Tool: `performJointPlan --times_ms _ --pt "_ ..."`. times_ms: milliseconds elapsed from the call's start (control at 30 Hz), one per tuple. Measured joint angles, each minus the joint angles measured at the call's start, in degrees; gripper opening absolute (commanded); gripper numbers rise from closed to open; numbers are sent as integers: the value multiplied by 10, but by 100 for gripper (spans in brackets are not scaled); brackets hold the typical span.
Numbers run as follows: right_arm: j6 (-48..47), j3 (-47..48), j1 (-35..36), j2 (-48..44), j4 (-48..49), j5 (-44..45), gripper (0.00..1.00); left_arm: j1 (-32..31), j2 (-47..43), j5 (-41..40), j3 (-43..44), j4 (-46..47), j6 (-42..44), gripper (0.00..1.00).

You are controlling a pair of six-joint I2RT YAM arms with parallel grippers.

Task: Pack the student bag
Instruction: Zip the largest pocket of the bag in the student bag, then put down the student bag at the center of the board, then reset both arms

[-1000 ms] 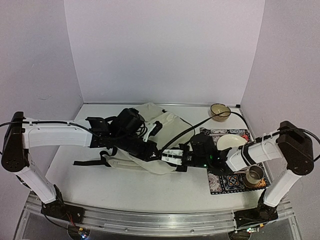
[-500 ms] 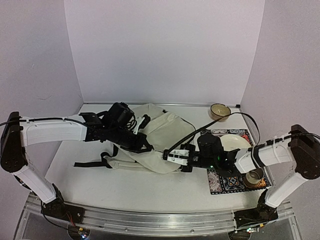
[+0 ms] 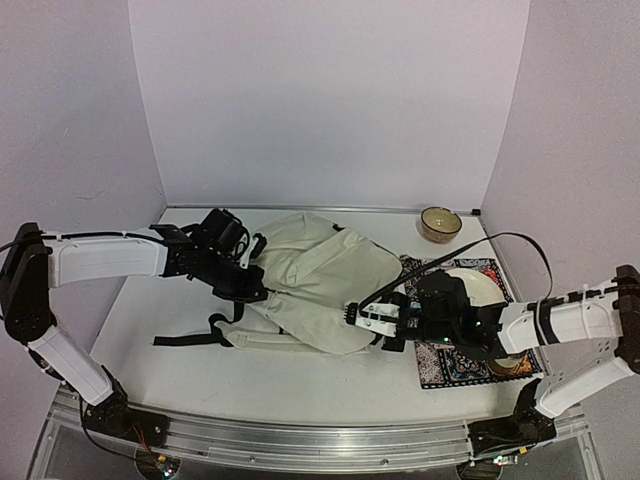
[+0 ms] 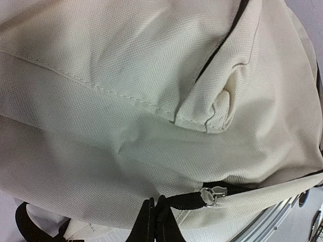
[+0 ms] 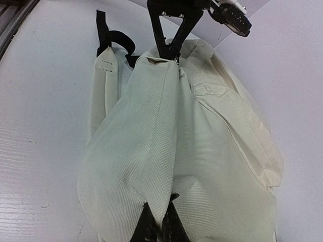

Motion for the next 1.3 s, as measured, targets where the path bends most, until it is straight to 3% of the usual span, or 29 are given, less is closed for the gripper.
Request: performJointPlan --times_ms 200,400,567,700,767,867,933,1100,1300 --pt "41 21 8 6 -30 -28 0 0 -3 -19 -13 0 -1 0" --pt "80 93 60 79 -41 -38 3 3 -43 -96 -46 -9 -9 0" --pt "117 166 88 147 -54 -44 28 19 -71 -170 -85 -15 -26 1" --pt "142 222 94 177 -91 -39 61 57 -86 -249 -116 -24 -40 3" --pt "149 248 95 184 -106 -26 70 72 -97 -277 -126 -27 -45 7" --pt "170 285 92 190 -127 7 83 88 -119 -306 -135 -27 -49 20" --pt "188 325 81 204 -147 41 98 96 -139 -316 -139 -28 -51 33" --pt "271 375 6 221 -172 117 98 113 -182 -324 -139 -26 -46 64" --pt "375 324 -130 187 -193 208 98 157 -224 -305 -137 -26 -30 89"
